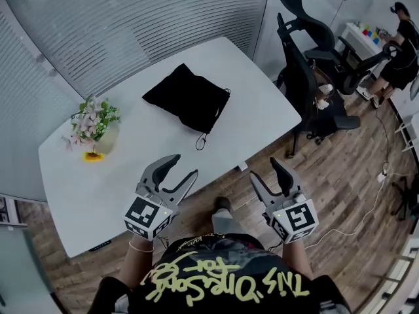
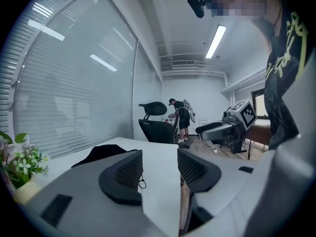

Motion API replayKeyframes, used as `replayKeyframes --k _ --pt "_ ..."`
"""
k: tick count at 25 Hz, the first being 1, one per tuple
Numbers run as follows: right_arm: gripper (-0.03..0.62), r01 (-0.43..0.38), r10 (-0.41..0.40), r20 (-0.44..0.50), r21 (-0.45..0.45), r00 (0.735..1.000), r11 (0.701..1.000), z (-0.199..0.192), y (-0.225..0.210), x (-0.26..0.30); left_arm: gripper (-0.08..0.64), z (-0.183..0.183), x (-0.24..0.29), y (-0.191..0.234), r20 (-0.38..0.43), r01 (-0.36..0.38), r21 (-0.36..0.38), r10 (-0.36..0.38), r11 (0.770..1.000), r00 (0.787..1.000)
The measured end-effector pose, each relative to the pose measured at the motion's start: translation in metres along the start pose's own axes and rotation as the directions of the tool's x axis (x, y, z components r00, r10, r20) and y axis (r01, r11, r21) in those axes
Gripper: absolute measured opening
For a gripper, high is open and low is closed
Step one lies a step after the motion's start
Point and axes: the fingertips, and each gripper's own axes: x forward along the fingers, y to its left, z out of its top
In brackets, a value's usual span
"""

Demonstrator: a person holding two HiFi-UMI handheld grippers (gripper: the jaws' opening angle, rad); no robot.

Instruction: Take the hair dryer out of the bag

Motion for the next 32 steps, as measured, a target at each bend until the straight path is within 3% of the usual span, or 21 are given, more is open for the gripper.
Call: replayKeyframes --k 7,22,28,32 --pt "0.238 -0.049 0.049 -0.003 -0.017 0.999 0.999 0.006 -0.038 0.035 0.249 0.014 0.048 0.023 -0.002 -0.069 -0.021 0.069 0.997 0.998" --pt "0.238 -0.147 0.147 -0.019 -0.004 0.989 0.989 0.000 -0.100 0.076 0.301 0.002 0.112 0.054 -0.117 -0.190 -0.009 0.187 0.982 0.975" --pt "0.238 -0.204 0.204 -0.032 -0.012 0.978 0.979 -0.008 -0.092 0.095 0.302 -0.008 0.143 0.063 -0.129 -0.199 -0.005 0.196 0.980 0.972" --pt "0.238 -0.217 0.216 -0.038 -0.028 0.976 0.976 -0.007 -0.089 0.102 0.302 -0.025 0.177 0.062 -0.189 -0.166 0.059 0.174 0.984 0.966"
